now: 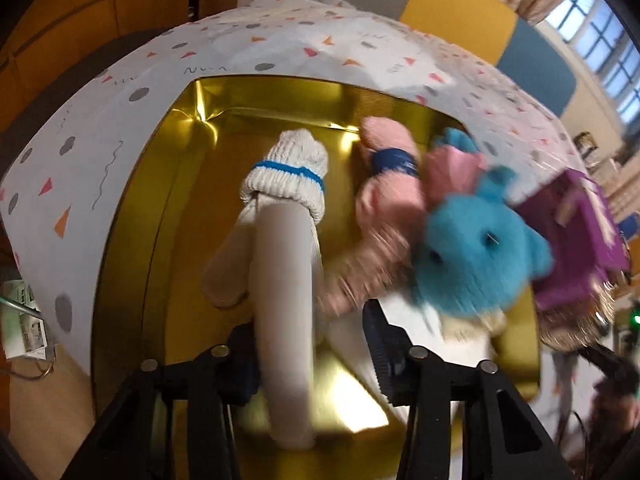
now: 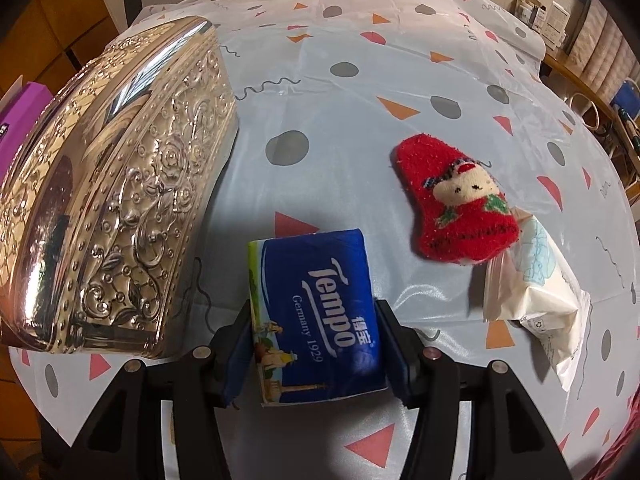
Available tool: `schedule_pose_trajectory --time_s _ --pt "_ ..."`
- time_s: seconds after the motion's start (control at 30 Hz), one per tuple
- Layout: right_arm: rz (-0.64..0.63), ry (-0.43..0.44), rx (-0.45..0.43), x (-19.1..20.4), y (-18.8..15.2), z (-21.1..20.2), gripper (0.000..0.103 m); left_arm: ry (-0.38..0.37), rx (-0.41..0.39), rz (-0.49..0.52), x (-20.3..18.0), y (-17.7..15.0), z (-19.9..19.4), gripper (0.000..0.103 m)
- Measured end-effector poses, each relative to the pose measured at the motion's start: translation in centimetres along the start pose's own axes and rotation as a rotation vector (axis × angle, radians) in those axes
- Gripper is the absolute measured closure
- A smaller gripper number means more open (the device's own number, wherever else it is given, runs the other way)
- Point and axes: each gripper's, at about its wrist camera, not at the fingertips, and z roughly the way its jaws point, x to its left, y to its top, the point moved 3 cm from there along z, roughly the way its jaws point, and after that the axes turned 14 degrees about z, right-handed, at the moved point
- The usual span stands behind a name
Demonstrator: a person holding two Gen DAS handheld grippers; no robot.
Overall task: Organize soft objects
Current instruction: 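Lower the white sponge into the gold tin and open the left tool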
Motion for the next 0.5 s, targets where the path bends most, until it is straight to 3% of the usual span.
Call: schedule_pose_trajectory --time_s 0.07,0.13,0.2,0.27,0.5 --pt "-0.004 -0.002 0.0 0.0 -0.1 0.1 0.045 0.022 0.014 -0.023 0.7 0.8 0.9 0.063" --pt "-0.007 -0.003 0.0 0.1 -0.1 0.1 0.045 0.047 -0.008 -0.024 0.8 1.1 0.4 0.055" --pt "-0.013 -0.005 -0.001 0.2 -0.2 0.1 0.045 0.089 -0.065 -0.009 0.6 1.1 -0.9 0.037" --pt "-0.017 -0.005 -0.001 0.3 -0.2 0.2 0.045 0.127 -0.112 0.001 0.4 0.8 -2.2 0.03" --pt "-0.018 -0.003 -0.004 0.3 -0.2 0.3 0.045 0.185 -0.229 0.1 -1.4 -0.3 -6.3 0.023"
